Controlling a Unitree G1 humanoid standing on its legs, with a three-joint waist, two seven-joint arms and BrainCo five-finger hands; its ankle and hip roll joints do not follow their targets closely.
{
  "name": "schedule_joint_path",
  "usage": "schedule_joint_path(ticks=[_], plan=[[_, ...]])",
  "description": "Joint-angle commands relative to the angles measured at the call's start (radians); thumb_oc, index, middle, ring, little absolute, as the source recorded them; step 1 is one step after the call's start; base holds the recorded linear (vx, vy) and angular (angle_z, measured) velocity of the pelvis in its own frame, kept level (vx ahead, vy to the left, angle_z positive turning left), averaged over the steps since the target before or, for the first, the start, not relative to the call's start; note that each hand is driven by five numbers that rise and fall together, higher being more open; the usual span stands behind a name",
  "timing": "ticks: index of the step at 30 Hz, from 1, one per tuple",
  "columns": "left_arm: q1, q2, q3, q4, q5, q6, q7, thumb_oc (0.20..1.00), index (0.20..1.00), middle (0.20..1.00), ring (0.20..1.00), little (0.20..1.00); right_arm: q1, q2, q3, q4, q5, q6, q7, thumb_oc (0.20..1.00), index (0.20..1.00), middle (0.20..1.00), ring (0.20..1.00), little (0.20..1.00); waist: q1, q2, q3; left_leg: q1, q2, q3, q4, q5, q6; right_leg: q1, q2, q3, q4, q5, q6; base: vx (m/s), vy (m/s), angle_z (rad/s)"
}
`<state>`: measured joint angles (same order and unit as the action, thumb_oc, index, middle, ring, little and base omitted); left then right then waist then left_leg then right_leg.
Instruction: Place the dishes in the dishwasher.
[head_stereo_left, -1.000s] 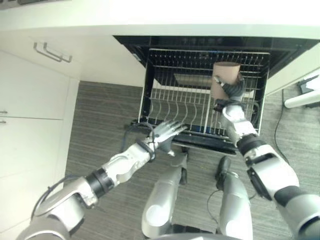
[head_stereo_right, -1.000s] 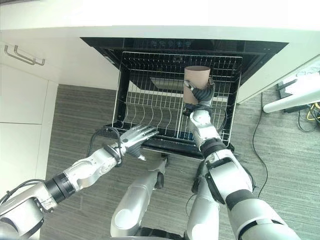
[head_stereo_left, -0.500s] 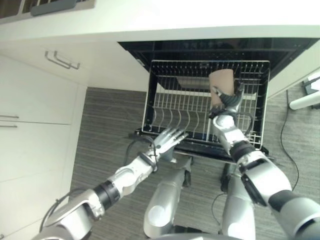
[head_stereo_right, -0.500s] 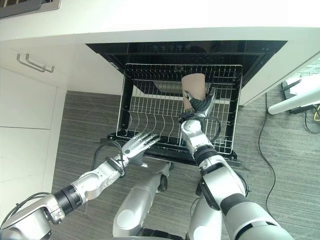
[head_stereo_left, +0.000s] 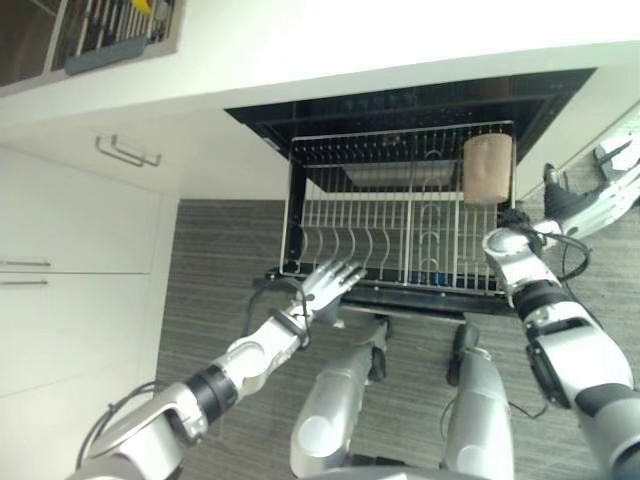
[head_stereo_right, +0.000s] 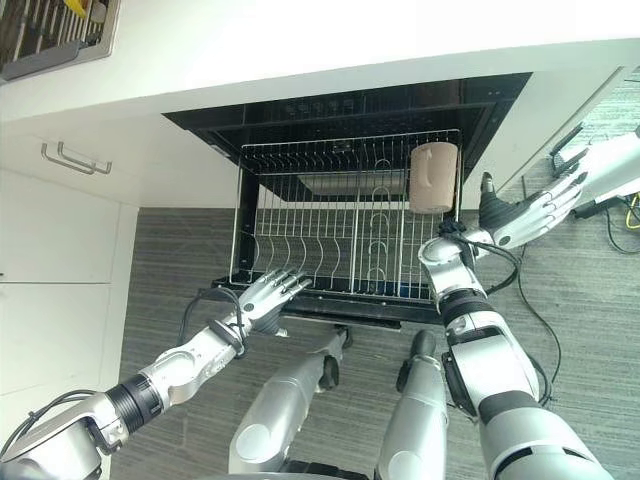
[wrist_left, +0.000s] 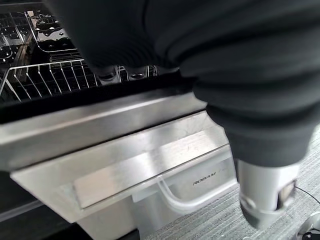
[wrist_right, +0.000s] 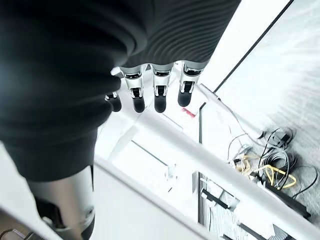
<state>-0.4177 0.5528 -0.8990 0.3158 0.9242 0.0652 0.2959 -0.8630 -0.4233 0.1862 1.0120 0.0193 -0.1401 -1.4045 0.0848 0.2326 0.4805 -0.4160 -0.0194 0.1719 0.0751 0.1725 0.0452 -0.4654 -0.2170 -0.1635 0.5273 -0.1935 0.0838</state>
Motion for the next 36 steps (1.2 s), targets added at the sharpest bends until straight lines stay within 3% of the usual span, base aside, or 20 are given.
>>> schedule_joint_path(ticks=[1, 5, 8, 11, 12, 15, 17, 23, 28, 30, 33, 36], plan=[[0.160, -0.002, -0.125, -0.020, 0.063, -0.040, -0.071, 1.000, 1.000, 1.000, 1.000, 1.000, -0.010, -0.039, -0.014, -0.022, 0.022, -0.046, 0.008, 1.000, 1.000, 1.000, 1.000, 1.000, 0.013, 0.009, 0.040, 0.011, 0.045, 0.030, 0.124, -0.160, -0.022, -0.013, -0.035, -0.030, -0.113, 0.157, 0.038, 0.00, 0.000, 0.00], [0.158, 0.003, -0.129, -0.028, 0.061, -0.035, -0.069, 1.000, 1.000, 1.000, 1.000, 1.000, -0.003, -0.029, -0.013, -0.018, 0.042, -0.072, 0.022, 1.000, 1.000, 1.000, 1.000, 1.000, 0.014, 0.010, 0.040, 0.007, 0.046, 0.030, 0.131, -0.163, -0.020, -0.018, -0.035, -0.029, -0.104, 0.154, 0.037, 0.00, 0.000, 0.00], [0.166, 0.003, -0.128, -0.039, 0.058, -0.025, -0.071, 1.000, 1.000, 1.000, 1.000, 1.000, 0.013, -0.011, -0.017, -0.032, 0.096, -0.141, 0.100, 1.000, 1.000, 1.000, 1.000, 1.000, 0.012, 0.010, 0.040, 0.015, 0.048, 0.033, 0.131, -0.164, -0.019, -0.011, -0.035, -0.028, -0.101, 0.150, 0.033, 0.00, 0.000, 0.00], [0.193, 0.022, -0.096, -0.071, 0.013, 0.056, -0.008, 1.000, 1.000, 1.000, 1.000, 1.000, 0.078, 0.034, -0.001, -0.156, 0.275, -0.300, 0.415, 1.000, 1.000, 1.000, 1.000, 1.000, 0.009, -0.001, 0.040, 0.040, 0.055, 0.031, 0.124, -0.169, -0.023, 0.007, -0.033, -0.032, -0.092, 0.135, 0.031, 0.02, -0.013, 0.01], [0.209, 0.033, -0.065, -0.071, -0.006, 0.081, 0.025, 1.000, 1.000, 1.000, 1.000, 1.000, 0.134, 0.049, 0.033, -0.276, 0.354, -0.333, 0.535, 1.000, 1.000, 1.000, 1.000, 1.000, 0.003, -0.015, 0.040, 0.048, 0.060, 0.031, 0.125, -0.172, -0.024, 0.014, -0.034, -0.033, -0.089, 0.132, 0.031, 0.00, -0.061, -0.01], [0.248, 0.048, -0.011, -0.061, -0.009, 0.078, 0.086, 1.000, 1.000, 1.000, 1.000, 1.000, 0.235, 0.056, 0.088, -0.462, 0.388, -0.318, 0.638, 1.000, 1.000, 1.000, 1.000, 1.000, -0.014, -0.037, 0.040, 0.073, 0.066, 0.032, 0.125, -0.177, -0.026, 0.034, -0.030, -0.031, -0.086, 0.126, 0.031, 0.00, -0.081, 0.03], [0.296, 0.056, 0.053, -0.047, -0.022, 0.065, 0.183, 1.000, 1.000, 1.000, 1.000, 1.000, 0.347, 0.056, 0.126, -0.612, 0.402, -0.315, 0.733, 1.000, 1.000, 1.000, 1.000, 1.000, -0.032, -0.057, 0.040, 0.115, 0.072, 0.034, 0.121, -0.183, -0.028, 0.073, -0.029, -0.031, -0.091, 0.118, 0.031, 0.01, -0.079, 0.02], [0.382, 0.054, 0.171, -0.009, -0.033, 0.018, 0.348, 1.000, 1.000, 1.000, 1.000, 1.000, 0.538, 0.042, 0.134, -0.749, 0.467, -0.375, 0.920, 1.000, 1.000, 1.000, 1.000, 1.000, -0.059, -0.085, 0.037, 0.228, 0.082, 0.035, 0.098, -0.193, -0.034, 0.190, -0.032, -0.043, -0.120, 0.105, 0.035, 0.01, -0.075, -0.04], [0.447, 0.065, 0.254, -0.012, -0.048, -0.019, 0.447, 1.000, 1.000, 1.000, 1.000, 1.000, 0.686, 0.036, 0.138, -0.821, 0.509, -0.408, 1.023, 1.000, 1.000, 1.000, 1.000, 1.000, -0.069, -0.117, -0.049, 0.316, 0.091, 0.038, 0.058, -0.201, -0.045, 0.305, -0.029, -0.073, -0.194, 0.097, 0.045, 0.06, -0.105, -0.05], [0.455, 0.066, 0.305, -0.036, -0.098, -0.055, 0.539, 1.000, 1.000, 1.000, 1.000, 1.000, 0.735, 0.028, 0.159, -0.848, 0.535, -0.412, 1.082, 1.000, 1.000, 1.000, 1.000, 1.000, -0.070, -0.133, -0.117, 0.389, 0.098, 0.044, 0.019, -0.204, -0.055, 0.406, -0.011, -0.098, -0.271, 0.093, 0.043, 0.12, -0.108, 0.12], [0.425, 0.052, 0.360, -0.041, -0.206, -0.146, 0.626, 1.000, 1.000, 1.000, 1.000, 1.000, 0.763, 0.033, 0.202, -0.884, 0.658, -0.386, 1.317, 1.000, 1.000, 1.000, 1.000, 1.000, -0.068, -0.146, -0.179, 0.446, 0.102, 0.039, -0.006, -0.206, -0.062, 0.483, 0.011, -0.115, -0.323, 0.088, 0.029, 0.08, -0.080, 0.16], [0.390, 0.018, 0.410, -0.026, -0.337, -0.332, 0.636, 1.000, 1.000, 1.000, 1.000, 1.000, 0.770, 0.037, 0.240, -0.912, 0.628, -0.396, 1.391, 1.000, 1.000, 1.000, 1.000, 1.000, -0.056, -0.165, -0.230, 0.483, 0.105, 0.027, -0.018, -0.207, -0.064, 0.533, 0.024, -0.136, -0.348, 0.084, 0.017, 0.06, -0.095, 0.01]])
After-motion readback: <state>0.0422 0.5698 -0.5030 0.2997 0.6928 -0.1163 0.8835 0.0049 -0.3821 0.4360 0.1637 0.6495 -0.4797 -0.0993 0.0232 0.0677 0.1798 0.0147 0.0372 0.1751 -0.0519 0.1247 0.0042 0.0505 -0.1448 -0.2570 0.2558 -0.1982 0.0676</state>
